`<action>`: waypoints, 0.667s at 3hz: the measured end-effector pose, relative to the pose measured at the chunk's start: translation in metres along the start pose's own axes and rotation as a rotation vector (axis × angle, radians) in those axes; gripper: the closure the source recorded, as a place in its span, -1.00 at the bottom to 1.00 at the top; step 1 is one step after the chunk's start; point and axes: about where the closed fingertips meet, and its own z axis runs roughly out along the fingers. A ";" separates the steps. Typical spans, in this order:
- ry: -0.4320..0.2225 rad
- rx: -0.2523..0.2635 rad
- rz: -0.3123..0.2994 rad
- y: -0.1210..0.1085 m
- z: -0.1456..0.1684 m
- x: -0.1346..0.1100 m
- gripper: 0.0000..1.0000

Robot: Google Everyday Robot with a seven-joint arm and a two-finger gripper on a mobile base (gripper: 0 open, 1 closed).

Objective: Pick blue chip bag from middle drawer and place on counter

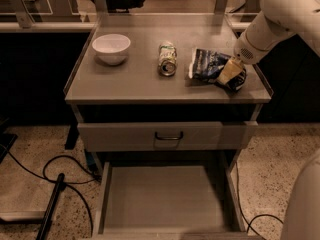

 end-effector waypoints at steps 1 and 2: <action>0.000 0.000 0.000 0.000 0.000 0.000 -1.00; 0.000 0.000 0.000 0.000 0.000 0.000 -1.00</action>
Offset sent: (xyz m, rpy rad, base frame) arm 0.0000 0.0000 0.0000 0.0000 0.0000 0.0000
